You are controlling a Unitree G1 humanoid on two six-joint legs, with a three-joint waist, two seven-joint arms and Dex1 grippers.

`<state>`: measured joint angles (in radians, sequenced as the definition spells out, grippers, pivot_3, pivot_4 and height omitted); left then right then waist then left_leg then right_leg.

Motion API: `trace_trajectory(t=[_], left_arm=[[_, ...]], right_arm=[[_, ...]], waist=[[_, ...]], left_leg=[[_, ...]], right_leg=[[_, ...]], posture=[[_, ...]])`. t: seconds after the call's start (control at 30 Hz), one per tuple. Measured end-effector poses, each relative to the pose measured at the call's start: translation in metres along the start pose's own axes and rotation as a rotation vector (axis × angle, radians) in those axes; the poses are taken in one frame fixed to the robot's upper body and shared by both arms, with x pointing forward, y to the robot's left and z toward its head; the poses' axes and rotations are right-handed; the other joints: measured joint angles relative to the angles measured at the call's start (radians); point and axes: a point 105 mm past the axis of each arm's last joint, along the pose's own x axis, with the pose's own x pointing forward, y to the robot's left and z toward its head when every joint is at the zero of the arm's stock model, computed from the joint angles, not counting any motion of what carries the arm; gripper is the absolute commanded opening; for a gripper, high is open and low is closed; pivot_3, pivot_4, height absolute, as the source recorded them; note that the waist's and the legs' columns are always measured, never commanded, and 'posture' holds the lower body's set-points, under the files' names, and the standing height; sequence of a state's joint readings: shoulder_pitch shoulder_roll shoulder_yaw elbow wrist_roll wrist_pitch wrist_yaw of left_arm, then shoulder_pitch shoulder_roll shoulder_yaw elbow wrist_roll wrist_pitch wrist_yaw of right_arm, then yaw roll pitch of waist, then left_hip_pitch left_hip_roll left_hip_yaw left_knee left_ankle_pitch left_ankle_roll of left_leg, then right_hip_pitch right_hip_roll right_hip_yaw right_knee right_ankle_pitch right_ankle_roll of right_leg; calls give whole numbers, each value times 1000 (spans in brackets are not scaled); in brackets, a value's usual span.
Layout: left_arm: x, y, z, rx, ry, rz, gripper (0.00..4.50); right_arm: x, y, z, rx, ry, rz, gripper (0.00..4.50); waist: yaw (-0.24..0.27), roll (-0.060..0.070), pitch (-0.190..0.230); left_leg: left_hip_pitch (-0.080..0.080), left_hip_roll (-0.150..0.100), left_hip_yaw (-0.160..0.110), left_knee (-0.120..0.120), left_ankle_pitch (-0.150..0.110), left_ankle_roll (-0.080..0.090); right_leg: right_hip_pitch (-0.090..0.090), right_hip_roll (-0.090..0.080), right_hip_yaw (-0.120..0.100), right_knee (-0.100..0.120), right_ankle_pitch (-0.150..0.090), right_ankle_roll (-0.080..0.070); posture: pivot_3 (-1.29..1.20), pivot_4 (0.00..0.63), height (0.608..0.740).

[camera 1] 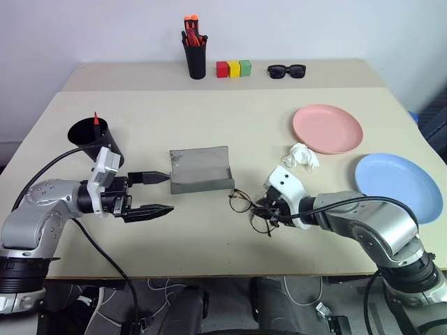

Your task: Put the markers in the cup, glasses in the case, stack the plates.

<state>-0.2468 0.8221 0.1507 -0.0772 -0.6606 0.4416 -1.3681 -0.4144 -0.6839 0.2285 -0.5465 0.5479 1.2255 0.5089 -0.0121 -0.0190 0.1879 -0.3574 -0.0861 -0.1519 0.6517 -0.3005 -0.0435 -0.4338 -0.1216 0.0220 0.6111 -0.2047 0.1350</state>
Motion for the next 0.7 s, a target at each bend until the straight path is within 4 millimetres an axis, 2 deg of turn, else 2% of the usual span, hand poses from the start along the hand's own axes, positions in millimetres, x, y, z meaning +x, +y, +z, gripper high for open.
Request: trace_trajectory(t=[0.27,0.37,0.47,0.57,0.7], left_arm=[[0,-1,-2,-7,3,3,4500],[0,0,-2,-8,2,5,4500],[-2,1,-1,-11,-3,14,4500],[-7,6,1,-17,-17,54,4500],[-17,15,5,-41,-41,131,4500]], right_arm=[[-2,-1,0,-21,0,5,33],[-10,-2,-2,-49,18,26,33],[-27,2,0,-101,28,86,33],[-39,3,15,-146,-31,119,33],[-42,-9,62,-212,-211,60,33]], waist=[[0,0,0],[2,0,0],[2,0,1],[-4,0,1],[-6,1,1]], left_leg=[[0,0,0,0,0,0],[0,0,0,0,0,0],[0,0,0,0,0,0],[1,3,3,-1,0,0],[1,8,6,-1,0,0]], right_leg=[[0,0,0,0,0,0],[1,0,0,-1,0,0],[1,0,0,-2,0,0],[1,0,0,-2,0,0],[0,3,0,-2,1,-1]], posture=[[0,150,740],[0,150,740],[0,150,740],[0,150,740],[0,150,740]])
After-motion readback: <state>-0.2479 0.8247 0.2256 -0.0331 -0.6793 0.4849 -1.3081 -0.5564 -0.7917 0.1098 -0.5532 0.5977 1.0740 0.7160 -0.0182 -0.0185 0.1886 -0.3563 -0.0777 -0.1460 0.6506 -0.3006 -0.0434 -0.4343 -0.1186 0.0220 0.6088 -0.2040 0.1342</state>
